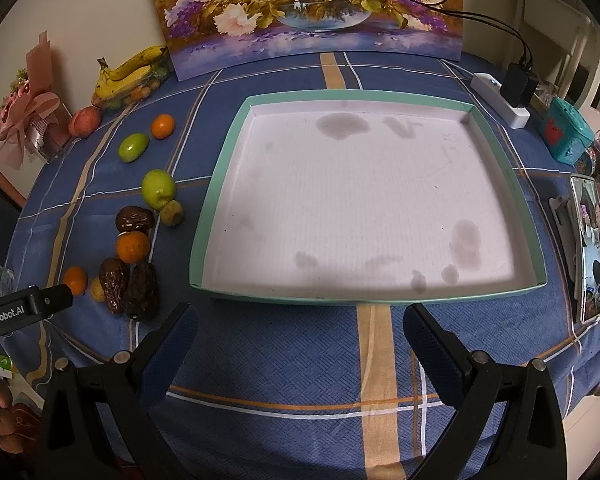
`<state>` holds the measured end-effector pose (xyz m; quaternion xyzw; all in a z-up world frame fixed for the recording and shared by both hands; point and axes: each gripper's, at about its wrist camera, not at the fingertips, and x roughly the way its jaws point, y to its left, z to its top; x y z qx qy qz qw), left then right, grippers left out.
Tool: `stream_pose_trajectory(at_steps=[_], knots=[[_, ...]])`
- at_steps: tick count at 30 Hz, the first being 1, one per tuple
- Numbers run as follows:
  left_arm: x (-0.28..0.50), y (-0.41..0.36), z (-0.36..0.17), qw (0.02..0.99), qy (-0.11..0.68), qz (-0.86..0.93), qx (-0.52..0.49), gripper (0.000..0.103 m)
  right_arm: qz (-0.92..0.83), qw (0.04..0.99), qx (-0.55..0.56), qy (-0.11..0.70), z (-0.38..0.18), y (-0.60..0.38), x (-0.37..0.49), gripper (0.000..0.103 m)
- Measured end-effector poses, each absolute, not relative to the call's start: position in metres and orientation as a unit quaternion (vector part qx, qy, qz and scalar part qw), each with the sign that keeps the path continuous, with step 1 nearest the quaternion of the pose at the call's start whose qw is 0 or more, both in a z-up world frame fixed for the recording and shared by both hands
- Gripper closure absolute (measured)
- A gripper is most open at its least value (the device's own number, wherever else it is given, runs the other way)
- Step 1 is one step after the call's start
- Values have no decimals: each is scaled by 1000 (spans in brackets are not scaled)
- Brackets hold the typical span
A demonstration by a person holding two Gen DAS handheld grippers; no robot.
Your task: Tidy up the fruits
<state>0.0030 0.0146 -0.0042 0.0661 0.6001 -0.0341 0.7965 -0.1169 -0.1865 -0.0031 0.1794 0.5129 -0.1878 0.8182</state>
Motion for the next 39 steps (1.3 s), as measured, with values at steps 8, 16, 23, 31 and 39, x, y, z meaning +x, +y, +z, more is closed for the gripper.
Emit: stream_pose_trajectory(at_steps=[8, 16, 23, 31, 39], knots=[[5, 17, 8, 818, 570, -66, 37, 0, -190, 818, 165, 518, -3, -185, -111, 1], [14, 34, 26, 859, 503, -92, 2, 0, -159, 851, 149, 477, 12, -172, -94, 1], [35, 70, 23, 859, 507, -62, -36, 0, -117, 874, 160, 444, 25, -160, -71, 1], [46, 88, 11, 846, 528, -58, -44, 3, -53, 899, 123, 417, 42, -124, -51, 1], [60, 77, -21, 805, 587, -74, -50, 21, -31, 887, 106, 448, 32, -109, -30, 30]])
